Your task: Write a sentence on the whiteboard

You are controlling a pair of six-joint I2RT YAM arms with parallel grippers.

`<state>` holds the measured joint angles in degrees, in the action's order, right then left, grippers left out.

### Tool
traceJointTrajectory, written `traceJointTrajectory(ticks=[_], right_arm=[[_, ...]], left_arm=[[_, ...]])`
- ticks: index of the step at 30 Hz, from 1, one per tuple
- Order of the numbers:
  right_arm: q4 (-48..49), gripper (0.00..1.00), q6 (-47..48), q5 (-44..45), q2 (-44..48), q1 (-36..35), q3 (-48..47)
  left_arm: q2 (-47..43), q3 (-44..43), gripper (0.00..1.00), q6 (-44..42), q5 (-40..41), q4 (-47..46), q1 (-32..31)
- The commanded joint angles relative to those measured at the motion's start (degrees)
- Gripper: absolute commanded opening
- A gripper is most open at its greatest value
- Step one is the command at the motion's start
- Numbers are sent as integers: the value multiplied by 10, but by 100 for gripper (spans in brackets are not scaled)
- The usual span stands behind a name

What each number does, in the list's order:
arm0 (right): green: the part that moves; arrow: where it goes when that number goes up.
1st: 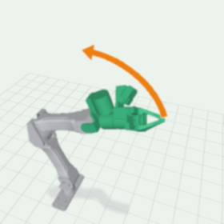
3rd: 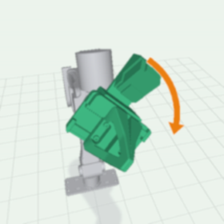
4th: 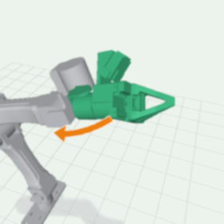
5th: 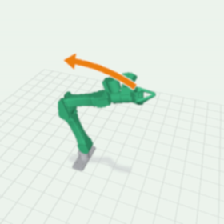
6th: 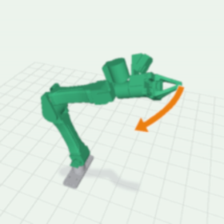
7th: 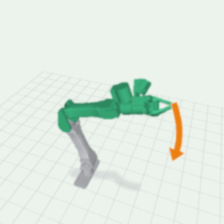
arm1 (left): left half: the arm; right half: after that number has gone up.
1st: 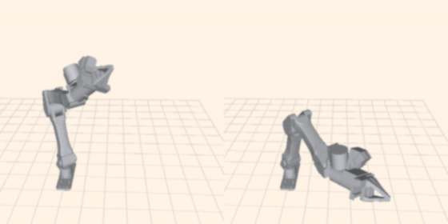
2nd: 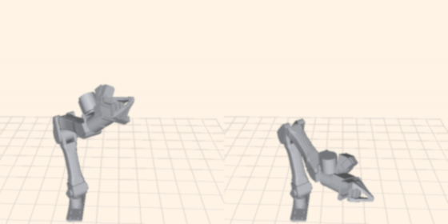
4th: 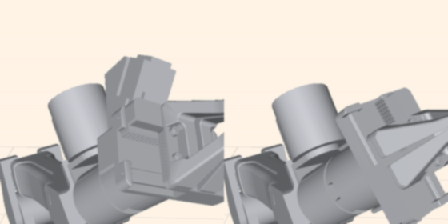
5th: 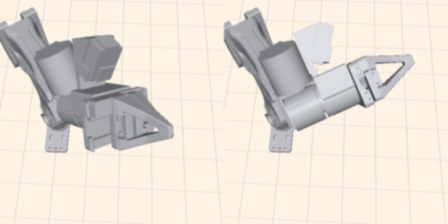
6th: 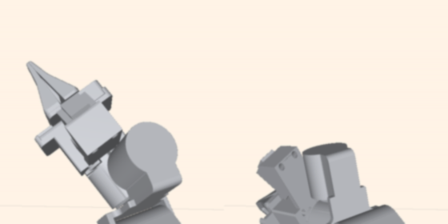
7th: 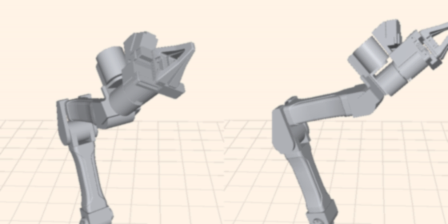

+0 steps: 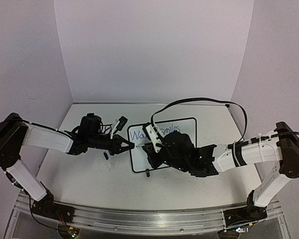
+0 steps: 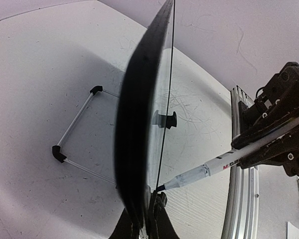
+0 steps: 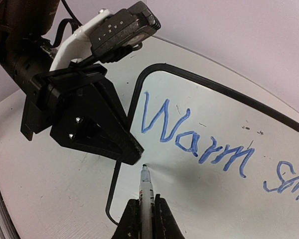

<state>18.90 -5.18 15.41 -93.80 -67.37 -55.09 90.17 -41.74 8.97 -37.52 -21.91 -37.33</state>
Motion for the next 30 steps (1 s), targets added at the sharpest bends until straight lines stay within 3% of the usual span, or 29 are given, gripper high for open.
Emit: traceJointTrajectory(ticks=[1, 30], right_arm=[[22, 0, 11, 5, -8, 1, -24], [-9, 0, -60, -3, -14, -7, 31]], left_arm=[[-7, 5, 0, -23, 69, 26, 13], [-10, 4, 0, -24, 70, 27, 13]])
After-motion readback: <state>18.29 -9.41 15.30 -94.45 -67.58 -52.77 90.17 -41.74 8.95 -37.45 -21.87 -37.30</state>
